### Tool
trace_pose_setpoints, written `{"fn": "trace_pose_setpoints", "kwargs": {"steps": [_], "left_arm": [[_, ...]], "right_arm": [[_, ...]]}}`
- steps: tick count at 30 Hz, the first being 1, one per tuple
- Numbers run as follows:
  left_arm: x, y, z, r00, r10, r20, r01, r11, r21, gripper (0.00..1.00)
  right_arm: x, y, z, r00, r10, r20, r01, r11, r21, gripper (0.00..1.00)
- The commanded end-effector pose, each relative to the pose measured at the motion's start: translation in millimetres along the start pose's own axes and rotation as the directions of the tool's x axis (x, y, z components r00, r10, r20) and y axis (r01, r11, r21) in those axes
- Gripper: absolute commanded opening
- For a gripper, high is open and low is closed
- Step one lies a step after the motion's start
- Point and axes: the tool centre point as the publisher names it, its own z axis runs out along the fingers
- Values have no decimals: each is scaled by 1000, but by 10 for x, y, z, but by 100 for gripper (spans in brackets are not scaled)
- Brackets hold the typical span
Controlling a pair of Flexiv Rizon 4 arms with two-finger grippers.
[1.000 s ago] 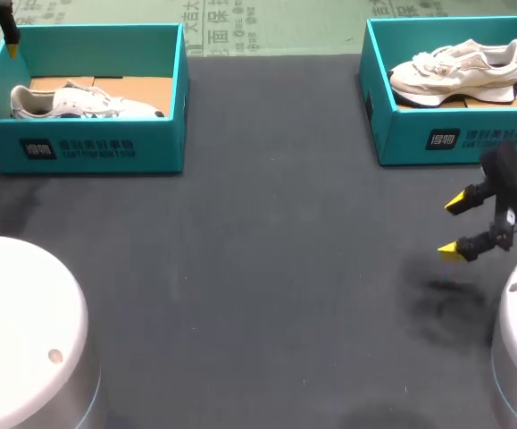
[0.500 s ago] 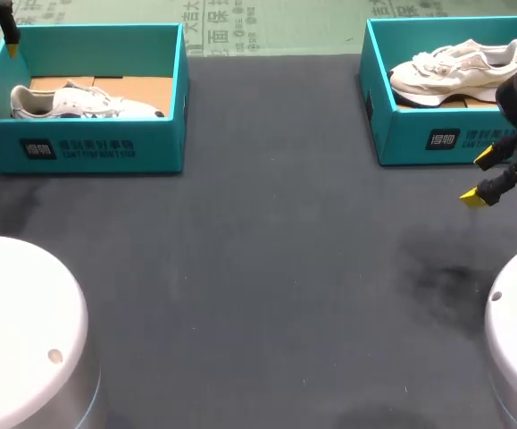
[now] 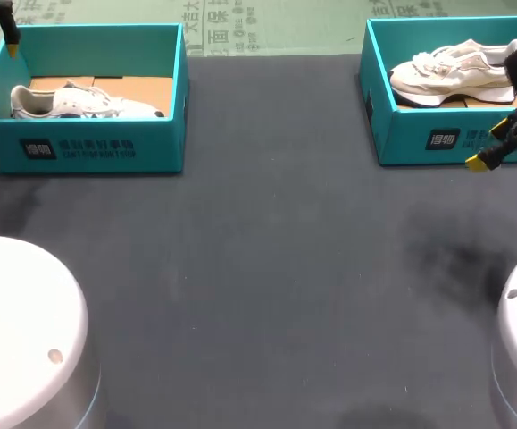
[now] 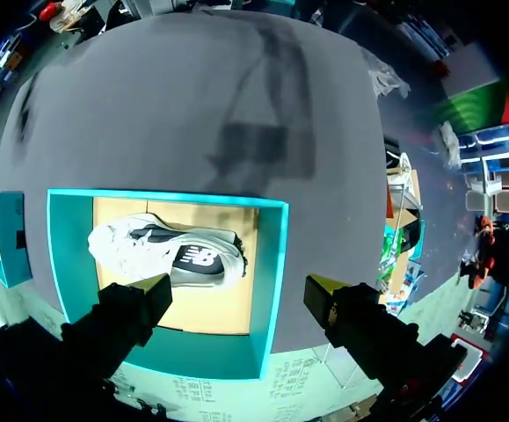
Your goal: Take the shoe out of the shoebox, open the shoe tongue, remove and reinsert the insole, then place the shoe into the shoebox
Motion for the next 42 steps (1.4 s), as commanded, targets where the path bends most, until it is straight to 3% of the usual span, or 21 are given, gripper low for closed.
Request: {"fn": "trace_pose_setpoints", "kwargs": {"steps": [1,12,25,32,38,42], "left_arm": [[0,-12,-3,1000,0,-2,0,1000,-3,100],[0,-12,-3,1000,0,-2,0,1000,-3,100],[0,-12,-3,1000,0,-2,0,1000,-3,100],[0,-12,-3,1000,0,-2,0,1000,-3,100],[0,-12,-3,1000,0,-2,0,1000,-3,100],[0,-12,-3,1000,0,-2,0,1000,-3,100]], "right_arm": [[-371,269,-16,998,55,-1,-55,989,135,100],[-1041,573,94,982,191,-2,-187,965,185,100],[-1041,573,94,982,191,-2,-187,965,185,100],[-1567,832,21,933,332,138,-356,909,217,100],[-1991,853,-69,890,409,200,-447,870,208,100],[-2253,878,-66,871,419,257,-478,842,250,100]]}}
